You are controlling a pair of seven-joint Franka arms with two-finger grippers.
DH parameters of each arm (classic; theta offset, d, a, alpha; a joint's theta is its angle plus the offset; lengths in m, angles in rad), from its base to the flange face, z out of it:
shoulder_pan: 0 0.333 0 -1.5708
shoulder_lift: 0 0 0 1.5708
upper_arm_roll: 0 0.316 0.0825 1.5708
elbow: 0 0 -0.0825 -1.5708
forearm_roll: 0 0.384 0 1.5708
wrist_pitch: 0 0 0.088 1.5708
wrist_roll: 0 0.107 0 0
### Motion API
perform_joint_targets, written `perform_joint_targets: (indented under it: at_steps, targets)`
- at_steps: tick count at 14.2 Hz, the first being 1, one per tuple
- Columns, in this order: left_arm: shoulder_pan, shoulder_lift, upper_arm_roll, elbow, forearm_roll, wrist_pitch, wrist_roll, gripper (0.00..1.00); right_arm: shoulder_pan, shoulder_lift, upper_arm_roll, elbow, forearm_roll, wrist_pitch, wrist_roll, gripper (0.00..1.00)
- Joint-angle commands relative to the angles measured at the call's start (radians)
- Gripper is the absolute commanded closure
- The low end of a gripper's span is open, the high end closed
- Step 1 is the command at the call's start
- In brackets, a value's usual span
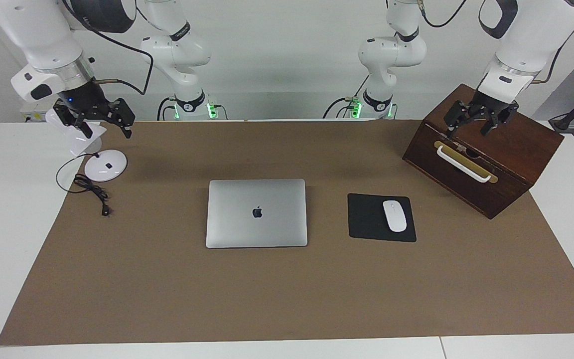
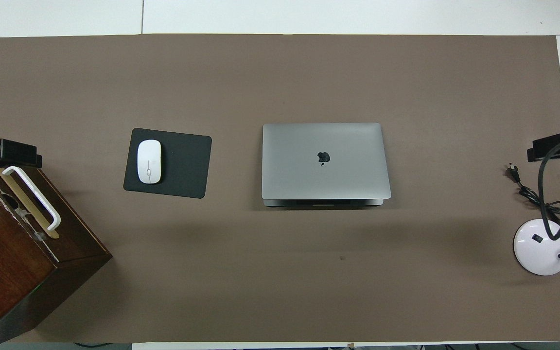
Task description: Close laptop with both arms
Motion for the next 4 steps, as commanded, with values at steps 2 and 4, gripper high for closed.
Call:
perform_joint_targets:
  at_steps: [2,4]
  targets:
    - [0.014,0.001,-0.009,0.011,-0.009,-0.012,0.001,0.0,-0.012,-0.03,0.005,-0.042,-0.01,0.03,-0.028,0.0]
    - [0.015,0.001,-0.007,0.013,-0.009,-0.012,0.001,0.0,-0.012,-0.03,0.005,-0.045,-0.01,0.03,-0.028,0.0]
